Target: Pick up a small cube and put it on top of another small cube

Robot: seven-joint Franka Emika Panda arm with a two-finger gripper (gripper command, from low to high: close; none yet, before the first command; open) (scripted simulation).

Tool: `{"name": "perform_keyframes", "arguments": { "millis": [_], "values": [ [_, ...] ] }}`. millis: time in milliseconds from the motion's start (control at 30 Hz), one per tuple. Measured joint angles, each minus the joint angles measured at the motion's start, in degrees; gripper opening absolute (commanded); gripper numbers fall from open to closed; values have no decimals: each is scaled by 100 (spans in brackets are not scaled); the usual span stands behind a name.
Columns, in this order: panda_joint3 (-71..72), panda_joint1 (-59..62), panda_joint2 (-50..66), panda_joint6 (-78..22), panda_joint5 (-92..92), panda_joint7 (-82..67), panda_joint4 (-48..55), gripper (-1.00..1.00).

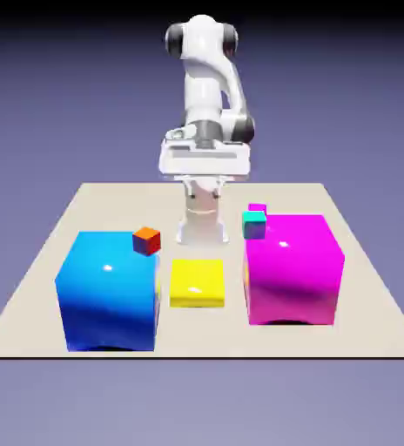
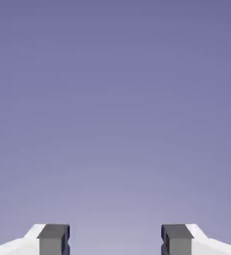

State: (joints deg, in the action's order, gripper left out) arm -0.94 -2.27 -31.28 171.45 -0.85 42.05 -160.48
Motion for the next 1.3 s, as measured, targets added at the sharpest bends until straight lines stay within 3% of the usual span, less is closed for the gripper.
{"name": "perform_keyframes", "arguments": {
  "millis": [367, 933, 1300],
  "values": [
    [-2284, -1437, 2152, -984, -697, 1376, 2107, 0],
    [-5798, -1958, 5670, -3482, -3578, 3356, 4399, 0],
    [-5694, 180, 5899, -4968, -5960, 3001, 3030, 0]
  ]
}}
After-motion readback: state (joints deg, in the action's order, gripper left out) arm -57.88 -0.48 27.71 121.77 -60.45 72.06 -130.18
